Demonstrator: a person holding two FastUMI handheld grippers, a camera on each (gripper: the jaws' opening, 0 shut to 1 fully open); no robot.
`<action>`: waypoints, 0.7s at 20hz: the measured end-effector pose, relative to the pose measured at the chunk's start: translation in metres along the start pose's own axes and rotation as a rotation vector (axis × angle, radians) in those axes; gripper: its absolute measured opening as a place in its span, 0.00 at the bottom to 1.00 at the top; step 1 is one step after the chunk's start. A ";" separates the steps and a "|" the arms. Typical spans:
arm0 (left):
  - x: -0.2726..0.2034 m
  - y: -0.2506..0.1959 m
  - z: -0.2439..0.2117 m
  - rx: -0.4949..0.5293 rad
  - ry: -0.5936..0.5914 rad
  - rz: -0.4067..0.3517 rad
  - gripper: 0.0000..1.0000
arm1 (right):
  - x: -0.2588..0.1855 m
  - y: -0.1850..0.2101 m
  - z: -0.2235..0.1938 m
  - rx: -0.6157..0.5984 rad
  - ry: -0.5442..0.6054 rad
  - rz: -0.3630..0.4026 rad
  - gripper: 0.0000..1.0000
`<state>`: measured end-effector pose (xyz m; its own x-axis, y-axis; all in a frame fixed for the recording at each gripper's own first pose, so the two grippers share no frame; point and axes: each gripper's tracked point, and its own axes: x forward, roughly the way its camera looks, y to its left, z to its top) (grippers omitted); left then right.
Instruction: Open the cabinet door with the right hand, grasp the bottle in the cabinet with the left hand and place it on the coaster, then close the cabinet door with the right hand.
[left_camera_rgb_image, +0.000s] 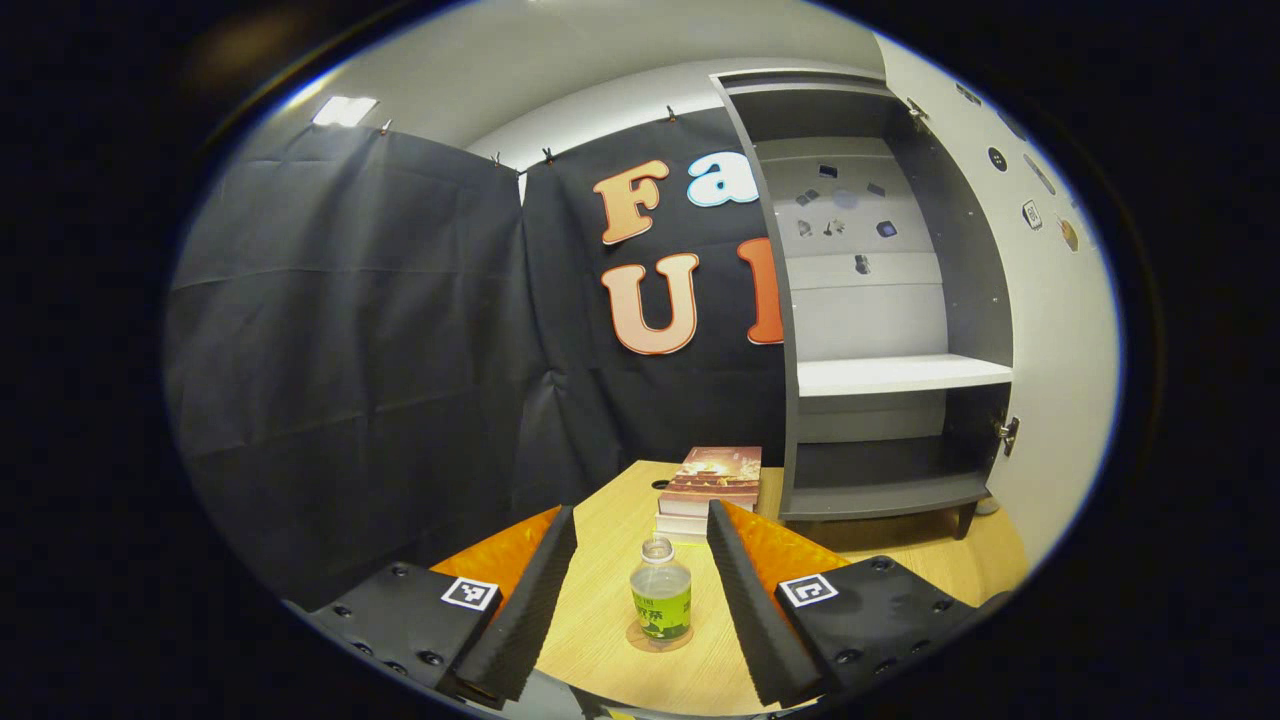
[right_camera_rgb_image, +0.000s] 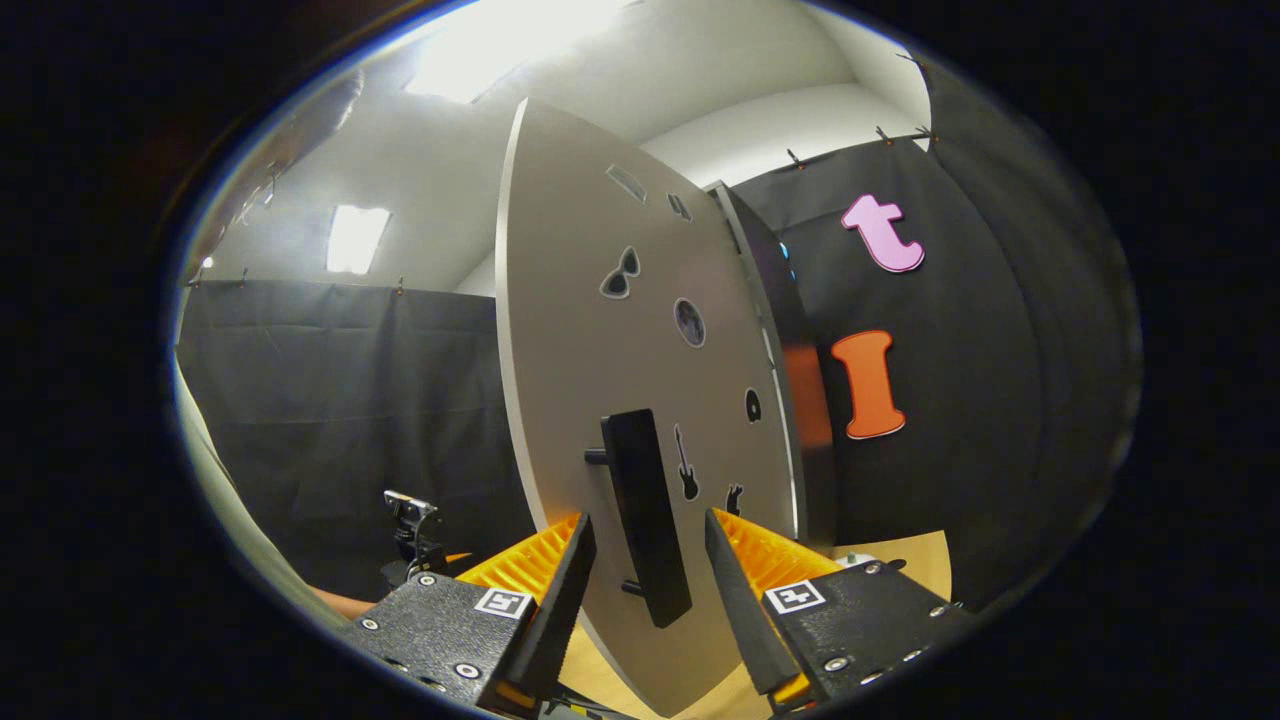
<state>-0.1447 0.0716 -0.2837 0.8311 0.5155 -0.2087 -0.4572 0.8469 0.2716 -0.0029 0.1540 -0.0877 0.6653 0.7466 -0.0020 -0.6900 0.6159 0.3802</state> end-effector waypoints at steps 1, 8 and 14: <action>0.001 0.001 0.002 -0.007 -0.005 0.000 0.87 | 0.003 0.003 -0.003 0.014 0.010 0.019 0.71; 0.020 0.041 0.015 -0.055 -0.013 0.027 0.87 | 0.010 0.016 -0.025 0.048 0.044 0.147 0.73; 0.061 0.065 0.030 -0.068 -0.025 -0.032 0.87 | 0.011 0.023 -0.039 0.012 0.059 0.127 0.73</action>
<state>-0.1143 0.1545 -0.2507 0.8530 0.4853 -0.1921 -0.4499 0.8702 0.2008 -0.0229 0.1861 -0.1152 0.5548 0.8320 -0.0076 -0.7638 0.5129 0.3918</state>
